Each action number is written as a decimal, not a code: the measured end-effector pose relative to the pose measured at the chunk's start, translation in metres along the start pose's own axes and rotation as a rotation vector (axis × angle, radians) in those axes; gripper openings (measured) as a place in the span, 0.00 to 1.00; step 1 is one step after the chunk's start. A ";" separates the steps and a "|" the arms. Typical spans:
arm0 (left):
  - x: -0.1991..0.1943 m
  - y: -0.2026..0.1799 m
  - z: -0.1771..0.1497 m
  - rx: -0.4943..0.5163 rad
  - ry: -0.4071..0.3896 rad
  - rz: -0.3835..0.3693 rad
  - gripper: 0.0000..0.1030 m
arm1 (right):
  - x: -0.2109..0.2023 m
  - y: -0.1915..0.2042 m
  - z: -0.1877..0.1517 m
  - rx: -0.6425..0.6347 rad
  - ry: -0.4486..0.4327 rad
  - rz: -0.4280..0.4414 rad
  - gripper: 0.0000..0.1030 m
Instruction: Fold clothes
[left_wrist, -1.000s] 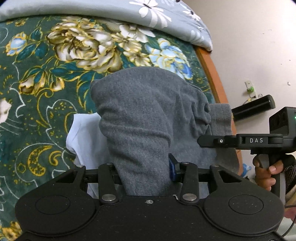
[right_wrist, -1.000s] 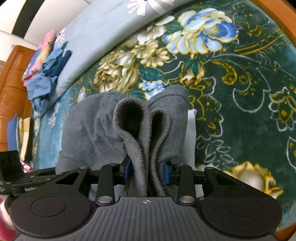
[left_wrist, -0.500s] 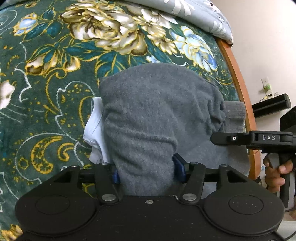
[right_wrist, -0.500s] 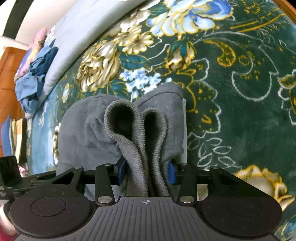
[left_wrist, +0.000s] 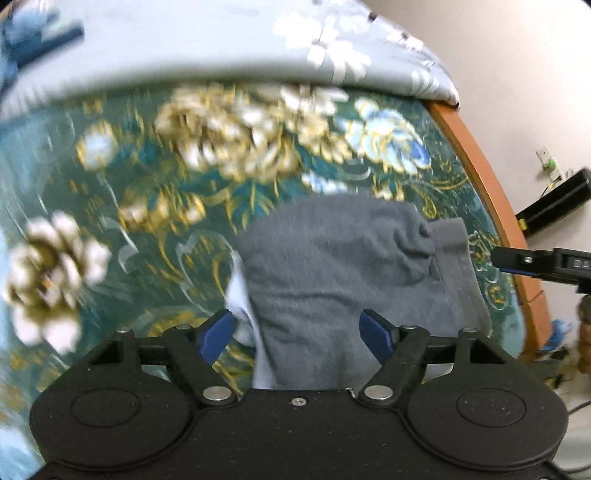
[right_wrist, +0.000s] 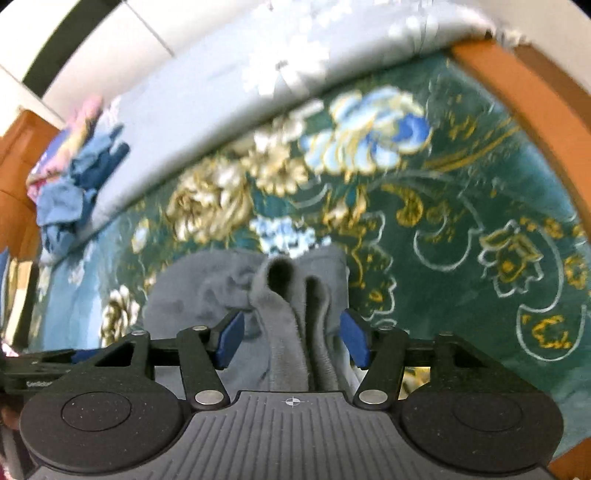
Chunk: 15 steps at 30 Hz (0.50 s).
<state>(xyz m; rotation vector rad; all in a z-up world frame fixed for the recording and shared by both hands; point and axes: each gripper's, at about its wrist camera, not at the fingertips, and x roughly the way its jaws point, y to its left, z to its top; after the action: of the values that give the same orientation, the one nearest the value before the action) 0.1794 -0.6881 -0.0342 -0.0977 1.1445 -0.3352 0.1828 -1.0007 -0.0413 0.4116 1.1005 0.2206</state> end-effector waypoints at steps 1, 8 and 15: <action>-0.003 -0.007 0.000 0.034 -0.021 0.009 0.67 | -0.003 0.006 -0.003 -0.027 -0.009 0.007 0.48; 0.013 -0.047 -0.006 0.180 -0.016 -0.035 0.32 | 0.023 0.040 -0.022 -0.144 0.065 0.060 0.24; 0.040 -0.045 -0.021 0.191 0.055 0.010 0.29 | 0.037 0.020 -0.034 -0.113 0.111 -0.060 0.23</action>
<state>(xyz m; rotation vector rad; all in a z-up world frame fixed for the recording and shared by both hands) 0.1663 -0.7409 -0.0670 0.0852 1.1610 -0.4388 0.1689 -0.9621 -0.0763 0.2670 1.2012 0.2536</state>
